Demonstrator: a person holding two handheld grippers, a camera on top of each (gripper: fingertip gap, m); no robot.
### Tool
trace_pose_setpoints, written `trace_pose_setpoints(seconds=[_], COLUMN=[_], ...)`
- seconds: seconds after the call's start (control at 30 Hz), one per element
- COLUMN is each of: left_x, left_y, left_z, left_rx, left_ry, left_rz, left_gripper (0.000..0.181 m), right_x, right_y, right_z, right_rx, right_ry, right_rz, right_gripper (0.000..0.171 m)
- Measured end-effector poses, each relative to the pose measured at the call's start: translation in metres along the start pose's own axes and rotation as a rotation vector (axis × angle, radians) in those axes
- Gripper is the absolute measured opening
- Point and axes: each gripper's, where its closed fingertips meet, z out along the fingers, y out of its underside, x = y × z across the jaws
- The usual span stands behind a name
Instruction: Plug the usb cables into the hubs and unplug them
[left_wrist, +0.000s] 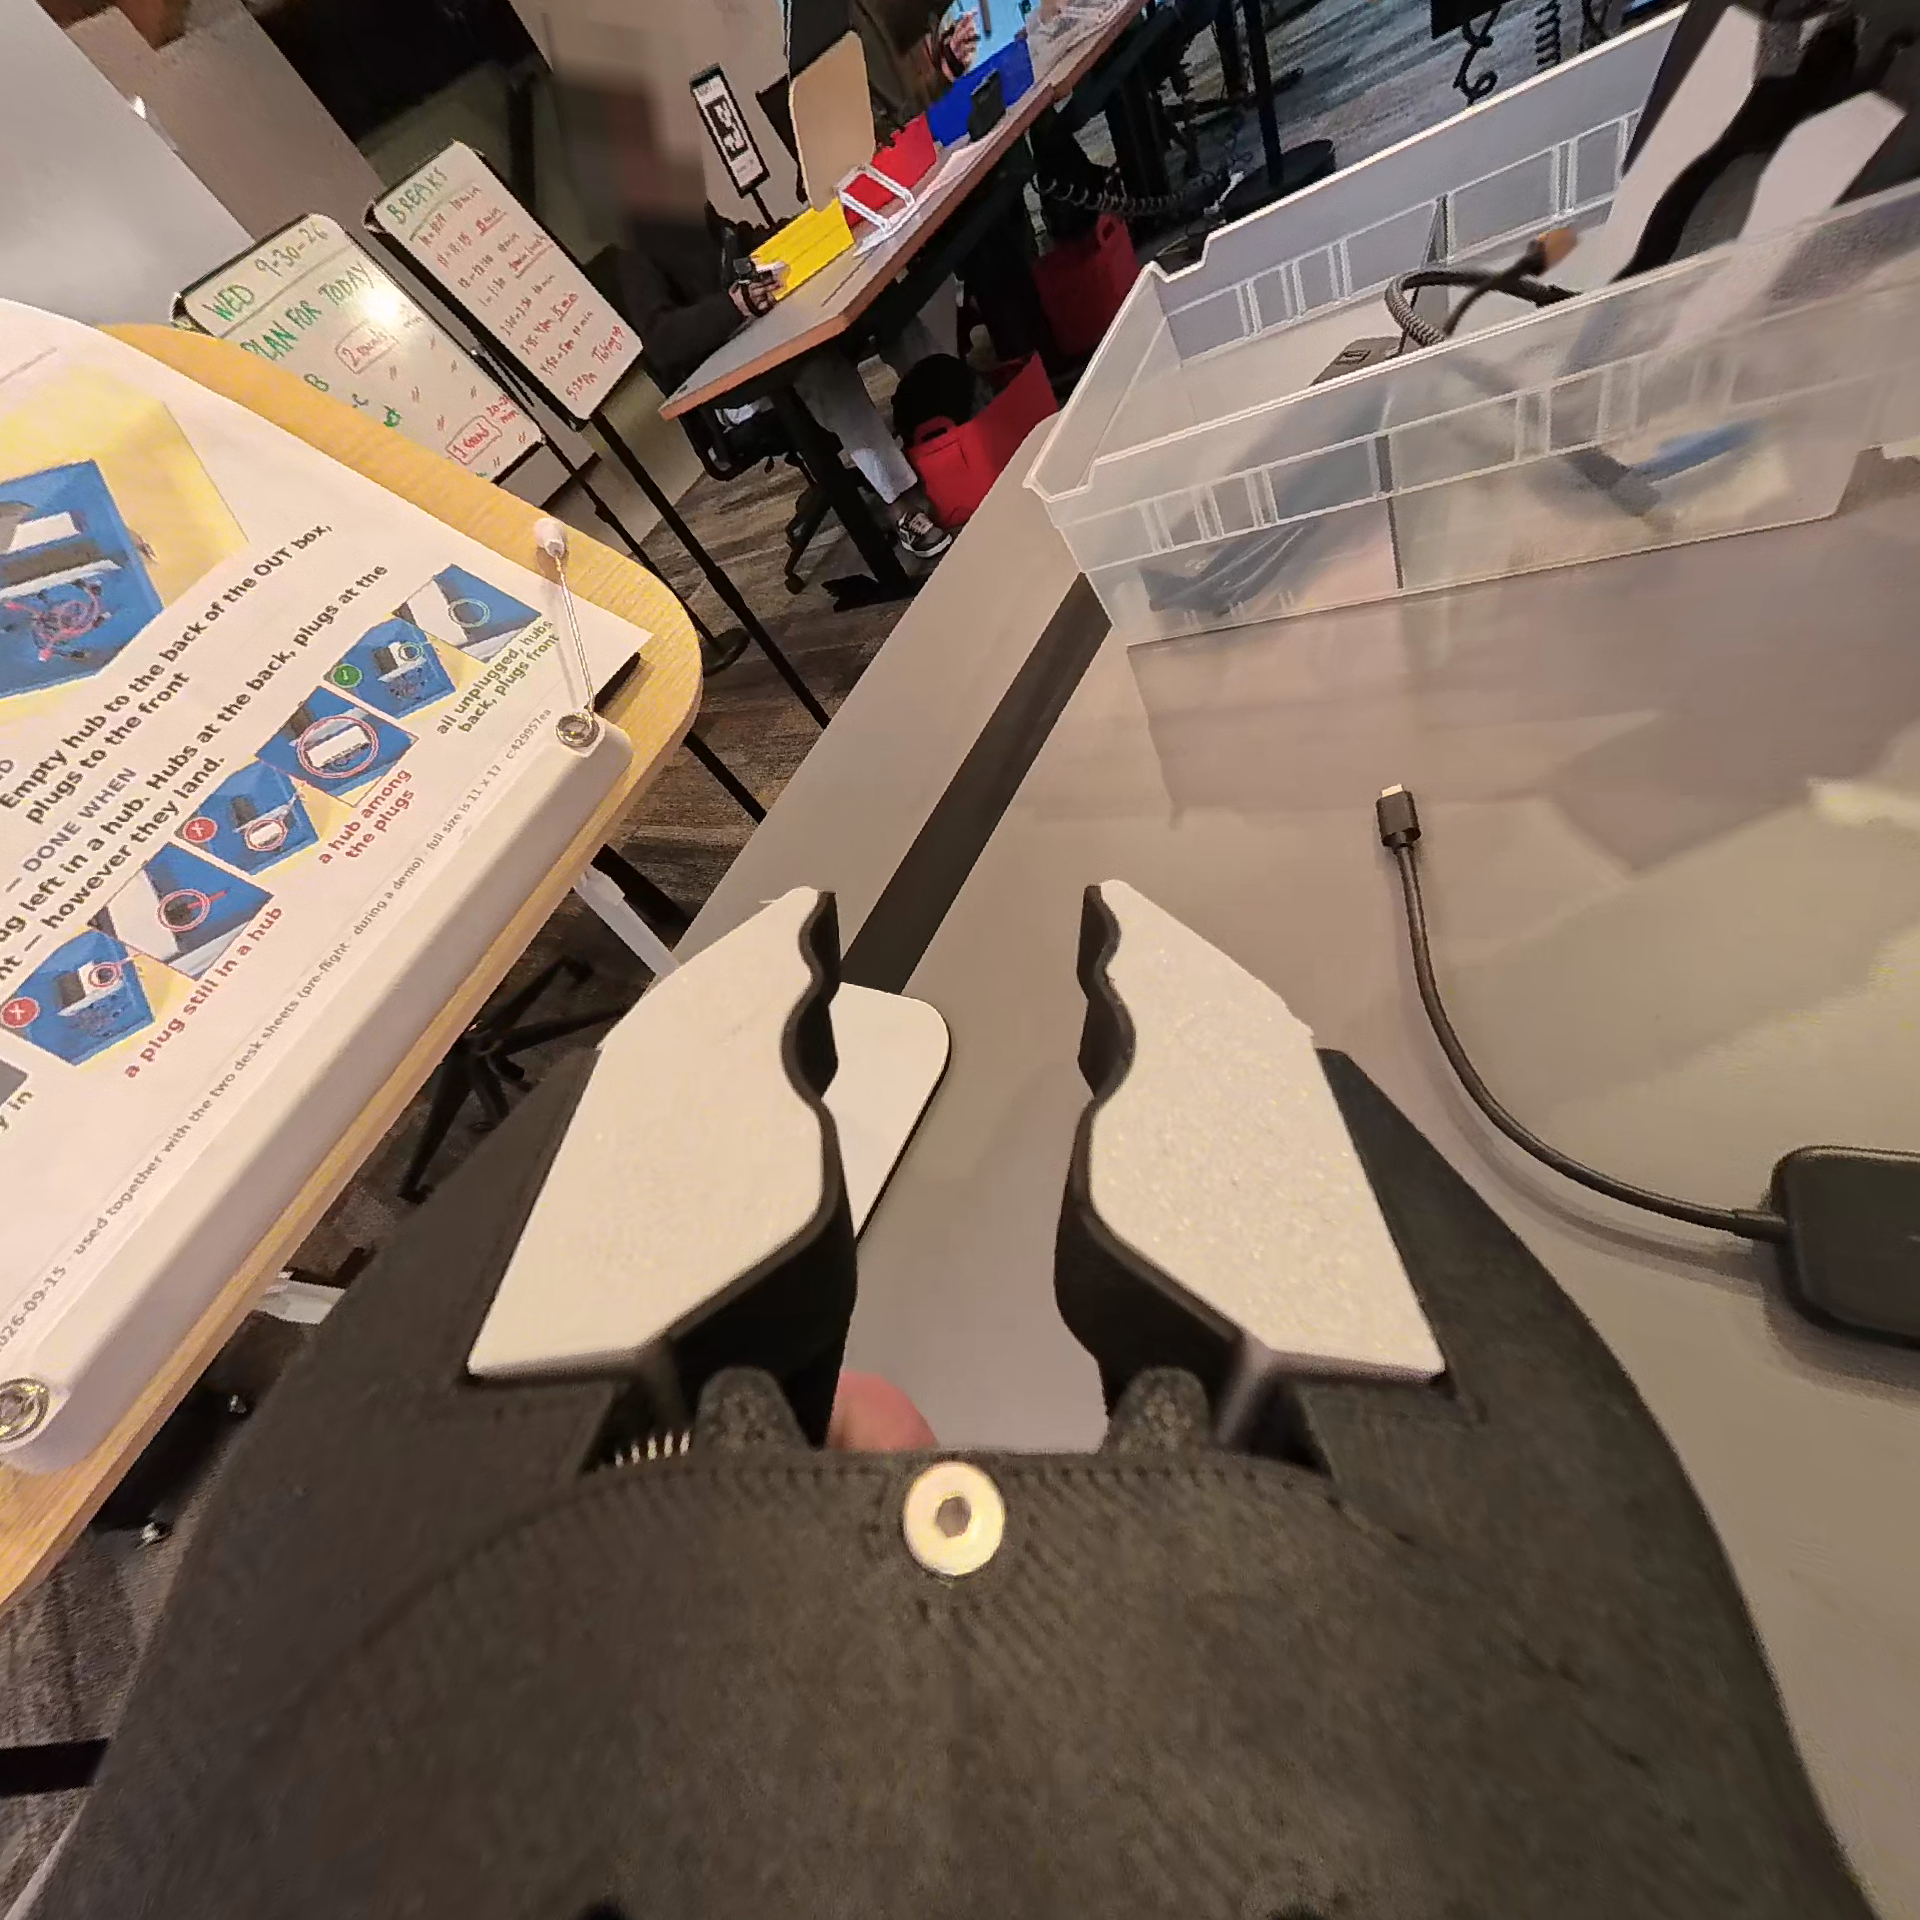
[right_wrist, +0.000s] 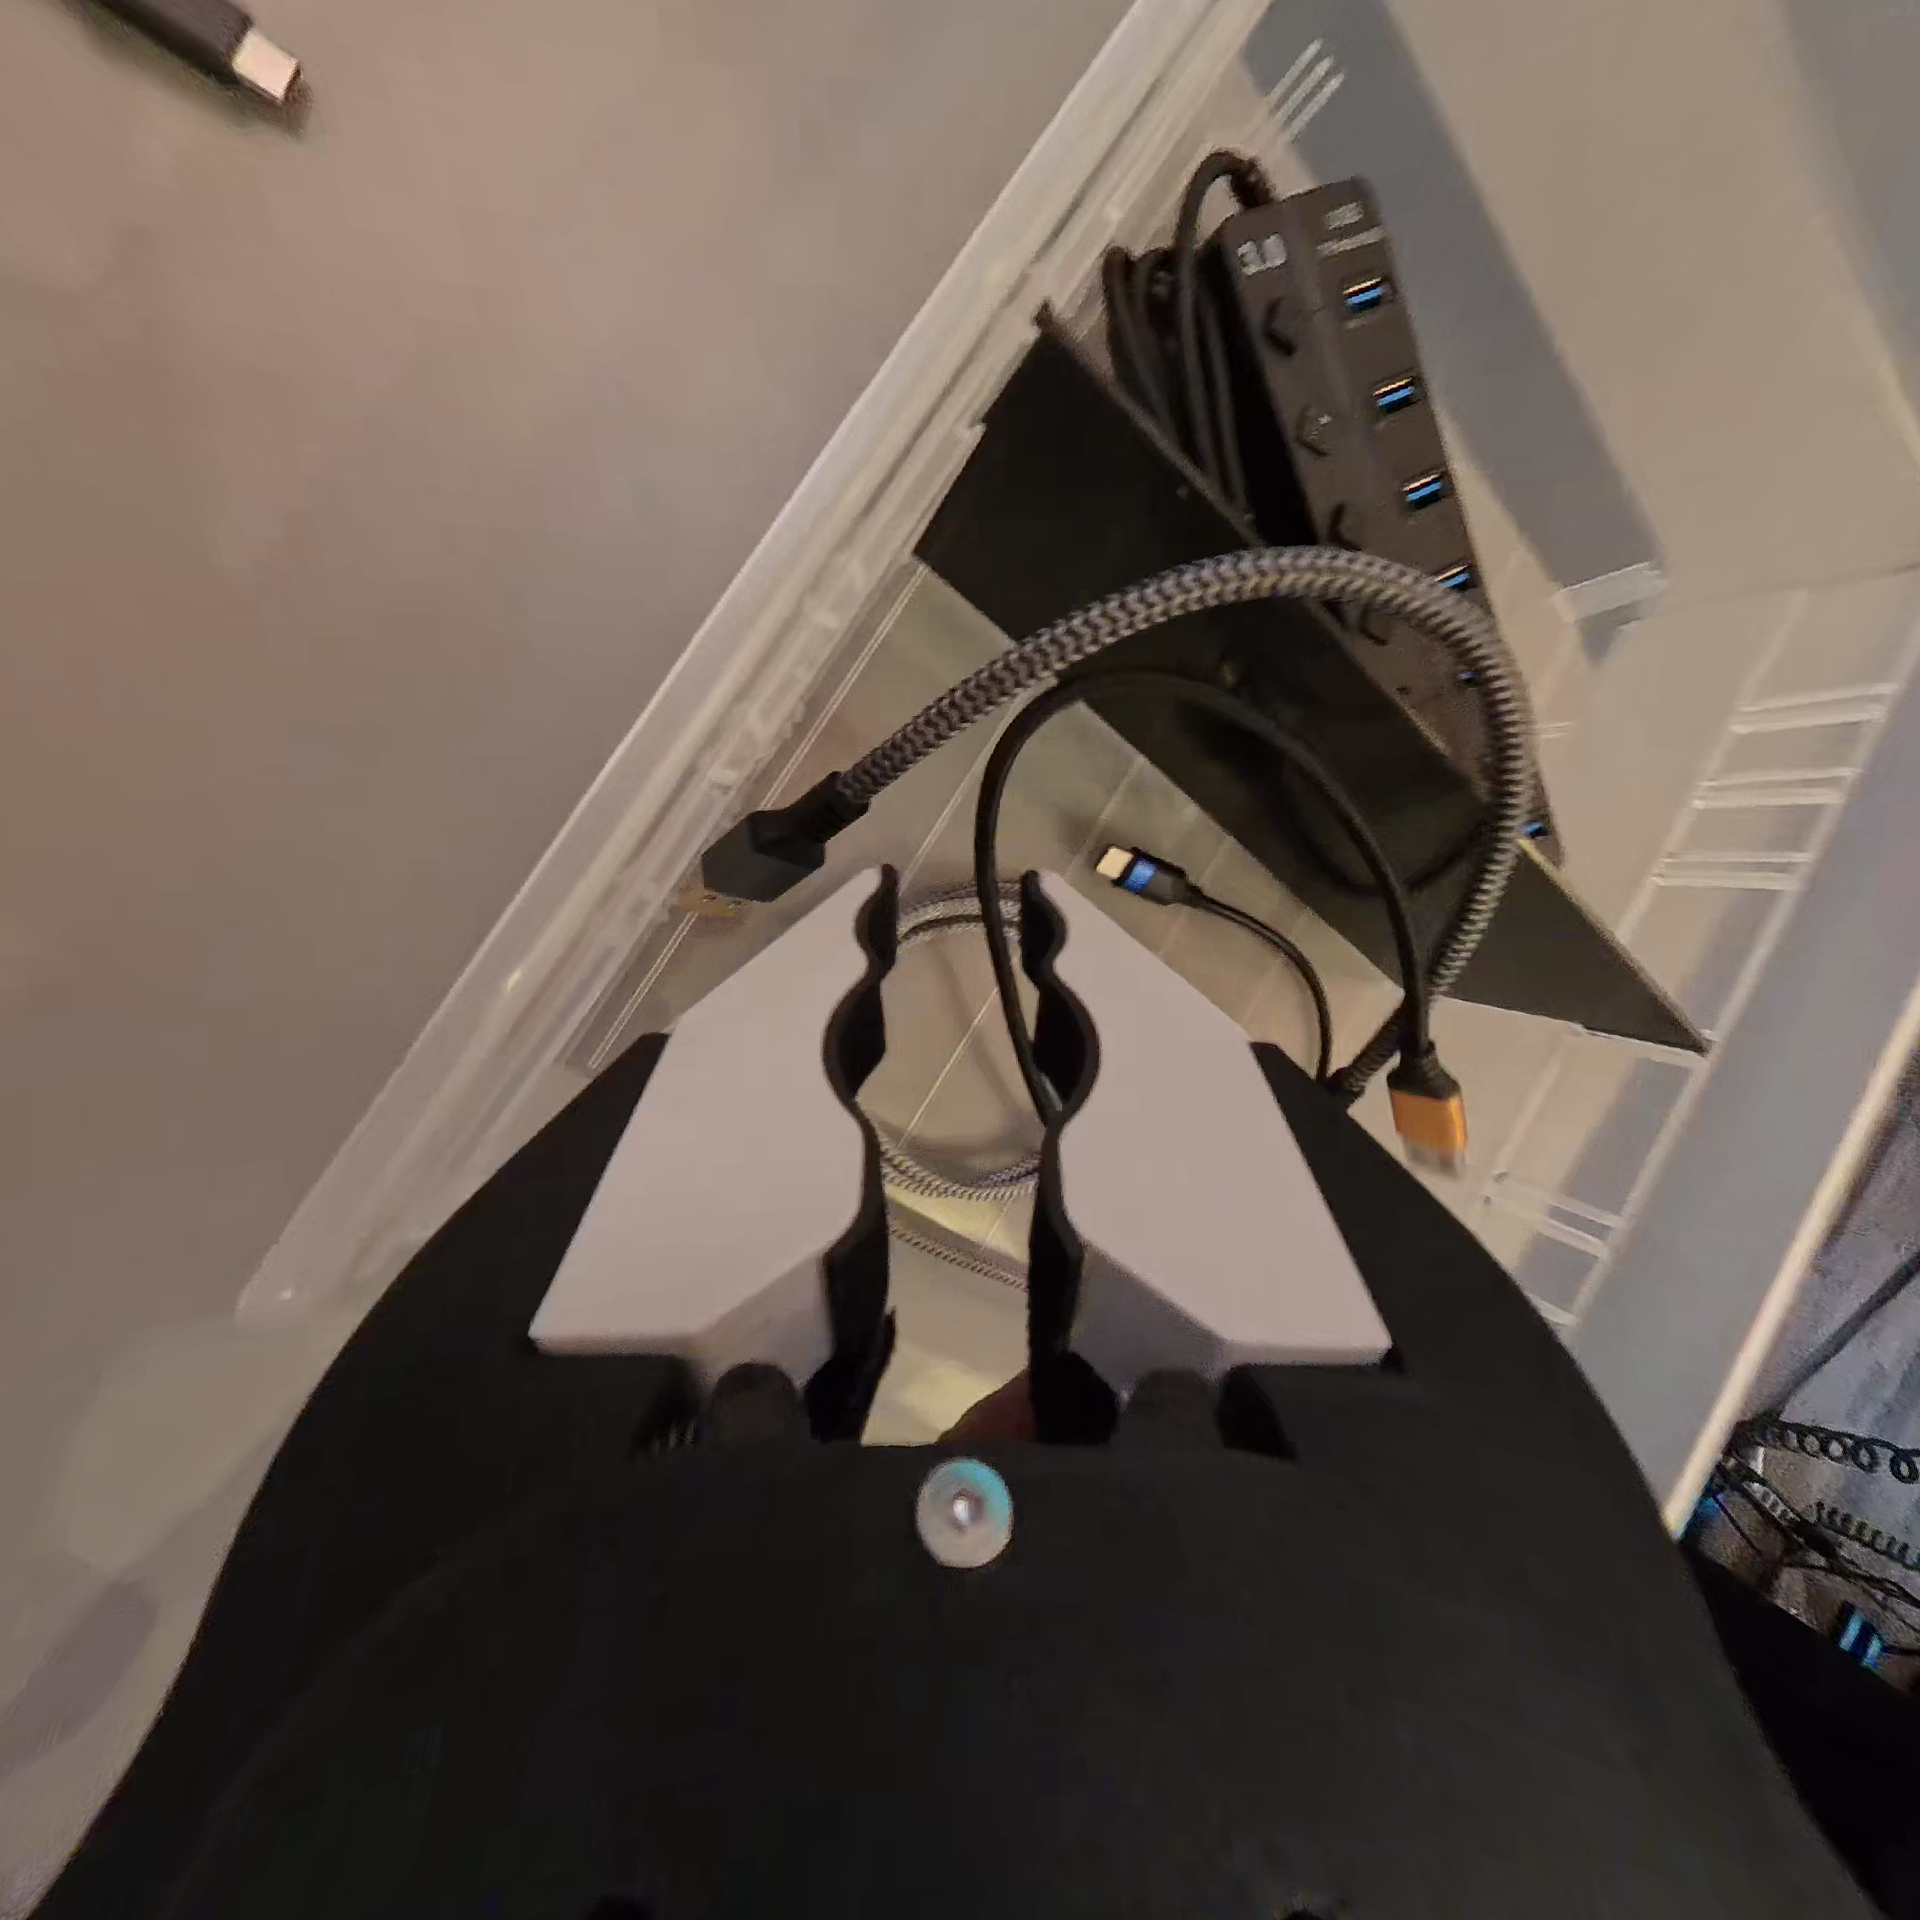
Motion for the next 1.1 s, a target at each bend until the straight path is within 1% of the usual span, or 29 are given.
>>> trace_pose_setpoints(seconds=[0.13, 0.17, 0.23, 0.3, 0.33, 0.37, 0.4, 0.43, 0.5, 0.57, 0.63, 0.7, 0.77, 0.83, 0.9, 1.03, 1.1], left_x=[0.000, 0.000, -0.002, -0.003, -0.003, -0.003, -0.002, -0.001, 0.002, 0.005, 0.008, 0.009, 0.011, 0.011, 0.011, 0.008, 0.007], left_y=[0.002, 0.002, 0.002, 0.002, 0.003, 0.003, 0.004, 0.004, 0.005, 0.005, 0.007, 0.008, 0.009, 0.008, 0.007, 0.004, 0.004], left_z=[0.001, 0.001, 0.001, 0.000, 0.001, 0.001, 0.002, 0.002, 0.004, 0.004, 0.004, 0.005, 0.005, 0.005, 0.004, 0.002, 0.002], left_rx=[-0.006, -0.007, -0.006, -0.006, -0.006, -0.008, -0.010, -0.013, -0.020, -0.023, -0.030, -0.039, -0.041, -0.040, -0.038, -0.027, -0.025], left_ry=[0.003, 0.001, -0.002, -0.005, -0.007, -0.006, -0.004, -0.002, 0.007, 0.018, 0.033, 0.037, 0.047, 0.048, 0.048, 0.044, 0.042], left_rz=[0.000, 0.000, -0.003, -0.006, -0.007, -0.007, -0.007, -0.006, 0.000, 0.005, 0.007, 0.010, 0.009, 0.013, 0.014, 0.009, 0.006], left_gripper=[0.044, 0.044, 0.044, 0.044, 0.044, 0.044, 0.044, 0.044, 0.044, 0.044, 0.044, 0.044, 0.044, 0.044, 0.044, 0.044, 0.044], right_x=[-0.004, 0.000, 0.014, 0.023, 0.022, 0.016, 0.002, -0.018, -0.067, -0.123, -0.170, -0.206, -0.233, -0.248, -0.259, -0.273, -0.277], right_y=[0.003, 0.003, 0.002, -0.010, -0.020, -0.033, -0.047, -0.061, -0.089, -0.111, -0.124, -0.131, -0.137, -0.141, -0.144, -0.142, -0.142], right_z=[-0.010, -0.017, -0.041, -0.073, -0.090, -0.103, -0.113, -0.119, -0.125, -0.124, -0.118, -0.107, -0.092, -0.074, -0.057, -0.031, -0.023], right_rx=[-0.014, -0.016, -0.020, 0.020, 0.055, 0.101, 0.152, 0.201, 0.299, 0.377, 0.420, 0.429, 0.415, 0.388, 0.357, 0.270, 0.240], right_ry=[-0.016, 0.014, 0.125, 0.246, 0.279, 0.289, 0.263, 0.211, 0.057, -0.141, -0.307, -0.446, -0.559, -0.623, -0.651, -0.609, -0.573], right_rz=[-0.018, -0.025, -0.054, -0.096, -0.113, -0.132, -0.157, -0.184, -0.239, -0.270, -0.280, -0.259, -0.204, -0.139, -0.084, -0.083, -0.092], right_gripper=[0.044, 0.046, 0.046, 0.041, 0.040, 0.039, 0.038, 0.035, 0.036, 0.038, 0.040, 0.045, 0.050, 0.058, 0.061, 0.063, 0.070])
